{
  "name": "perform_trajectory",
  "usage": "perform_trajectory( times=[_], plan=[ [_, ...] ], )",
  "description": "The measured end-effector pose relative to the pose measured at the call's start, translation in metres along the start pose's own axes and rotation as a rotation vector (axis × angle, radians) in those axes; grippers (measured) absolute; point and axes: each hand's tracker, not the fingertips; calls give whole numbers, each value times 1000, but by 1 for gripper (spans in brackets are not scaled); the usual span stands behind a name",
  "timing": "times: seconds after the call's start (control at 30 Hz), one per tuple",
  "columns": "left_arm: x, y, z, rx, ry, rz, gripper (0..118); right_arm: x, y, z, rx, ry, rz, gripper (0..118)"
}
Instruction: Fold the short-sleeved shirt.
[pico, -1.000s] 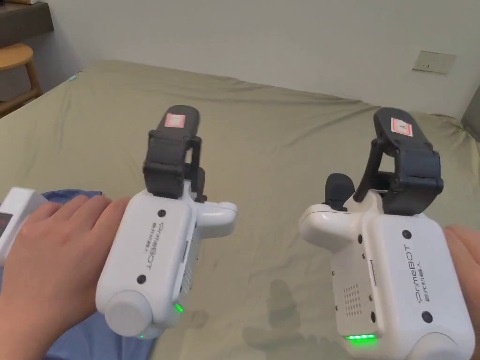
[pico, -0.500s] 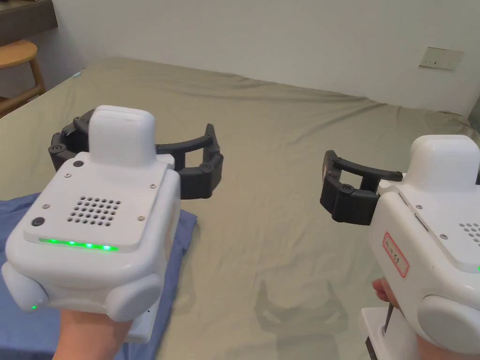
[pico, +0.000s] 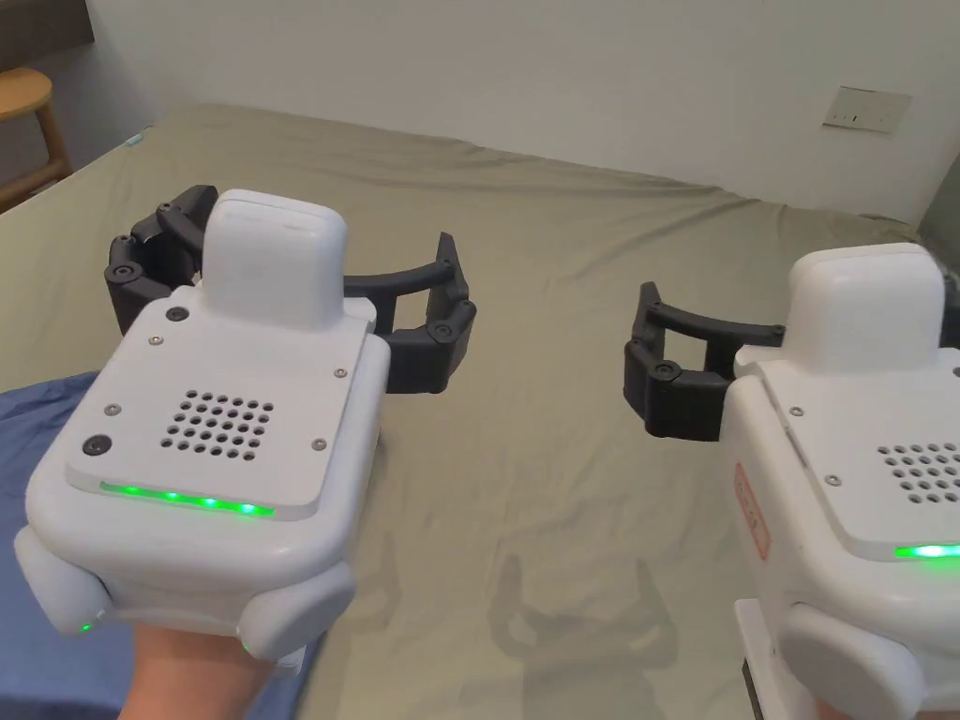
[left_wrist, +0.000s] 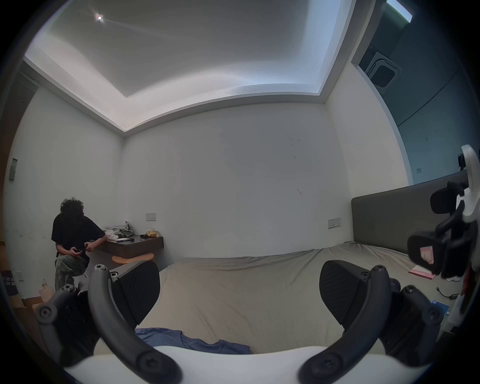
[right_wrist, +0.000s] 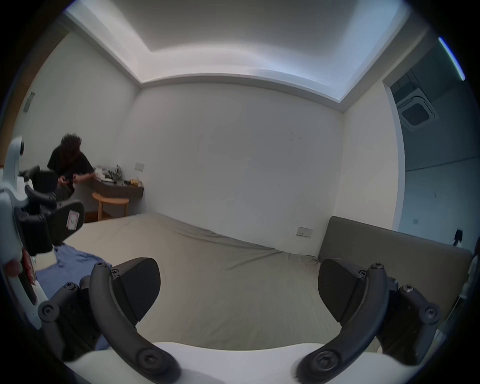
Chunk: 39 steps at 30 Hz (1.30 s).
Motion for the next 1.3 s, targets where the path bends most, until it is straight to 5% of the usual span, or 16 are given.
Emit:
perform_trajectory(
  times=[0.23, 0.27, 0.33, 0.4, 0.43, 0.47, 0.83, 1.3],
  plan=[
    [7, 0, -2, -49, -13, -22, 113, 3, -3, 3, -8, 50, -67, 117],
    [8, 1, -4, -66, -20, -22, 104, 5, -3, 3, -2, 62, -80, 112],
    [8, 1, -3, -65, -41, -12, 67, 8, -1, 5, 1, 68, -93, 92],
    [9, 4, -5, -78, -28, -10, 57, 10, 0, 6, 8, 63, -93, 82],
    [9, 3, -7, -87, -30, -1, 20, 10, 0, 5, 10, 39, -83, 25],
    [8, 3, -8, -96, -30, 11, 2, 11, -1, 5, 5, 33, -83, 1],
    [24, 0, -10, -116, -131, -31, 0, 21, -7, 7, -19, 47, -90, 1],
    [-1, 11, 1, -99, -27, -67, 0, 8, -3, -1, -21, 105, -90, 1]
  ],
)
